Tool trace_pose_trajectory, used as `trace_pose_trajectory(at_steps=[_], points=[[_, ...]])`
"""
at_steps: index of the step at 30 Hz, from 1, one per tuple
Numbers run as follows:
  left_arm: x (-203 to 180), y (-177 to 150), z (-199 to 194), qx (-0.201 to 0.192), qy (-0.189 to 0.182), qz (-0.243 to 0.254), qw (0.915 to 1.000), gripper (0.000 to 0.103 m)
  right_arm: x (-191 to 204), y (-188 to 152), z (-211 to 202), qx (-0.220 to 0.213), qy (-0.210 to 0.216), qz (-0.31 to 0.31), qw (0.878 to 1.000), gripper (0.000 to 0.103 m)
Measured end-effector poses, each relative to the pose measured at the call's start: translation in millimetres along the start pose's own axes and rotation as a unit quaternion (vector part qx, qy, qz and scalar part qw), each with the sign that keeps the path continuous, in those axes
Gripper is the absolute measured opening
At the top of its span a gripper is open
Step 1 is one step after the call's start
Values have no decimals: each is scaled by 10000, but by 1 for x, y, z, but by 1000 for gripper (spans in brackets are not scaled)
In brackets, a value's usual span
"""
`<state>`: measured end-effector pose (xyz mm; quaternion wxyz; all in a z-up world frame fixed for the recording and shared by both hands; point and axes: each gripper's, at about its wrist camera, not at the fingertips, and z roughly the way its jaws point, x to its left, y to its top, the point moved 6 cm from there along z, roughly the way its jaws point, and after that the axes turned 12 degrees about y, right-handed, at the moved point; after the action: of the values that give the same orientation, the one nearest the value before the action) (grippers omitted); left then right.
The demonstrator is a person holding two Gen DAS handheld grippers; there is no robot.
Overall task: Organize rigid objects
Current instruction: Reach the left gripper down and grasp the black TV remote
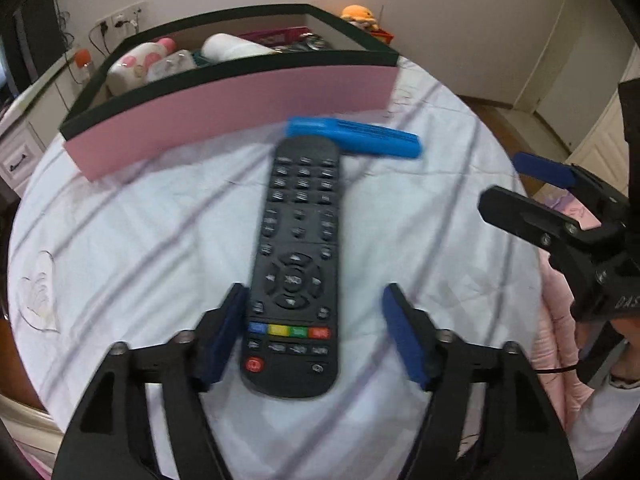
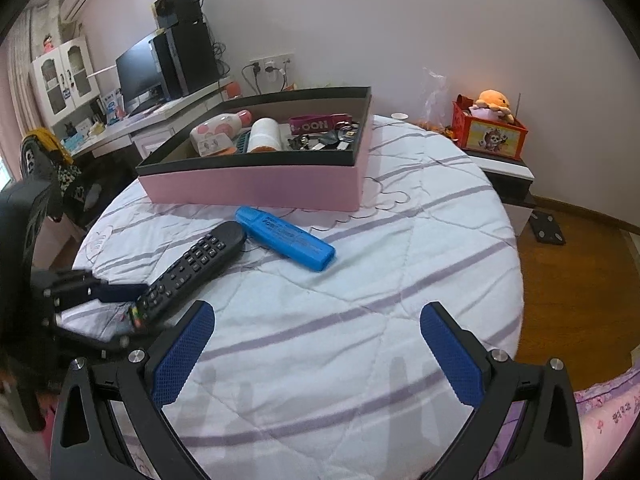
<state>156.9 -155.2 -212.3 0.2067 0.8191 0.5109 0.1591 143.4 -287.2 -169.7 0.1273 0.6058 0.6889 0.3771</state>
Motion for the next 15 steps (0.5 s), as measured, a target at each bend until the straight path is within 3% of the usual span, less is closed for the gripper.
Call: trace_pose_trajectory(at_steps=[7, 13, 14, 15], points=[[13, 17, 12, -3, 308, -298, 9991, 77, -8, -4, -4, -31, 4, 95, 9999, 103], [9, 30, 24, -164, 537, -81, 9984, 76, -12, -5, 5, 46, 24, 134, 9999, 103], [9, 33, 26, -183, 566, -66, 9982, 70, -13, -5, 6, 53, 22, 136, 9999, 103], [6, 34, 25, -249, 596, 8, 9979, 58, -13, -5, 7, 68, 29, 140, 9999, 103]])
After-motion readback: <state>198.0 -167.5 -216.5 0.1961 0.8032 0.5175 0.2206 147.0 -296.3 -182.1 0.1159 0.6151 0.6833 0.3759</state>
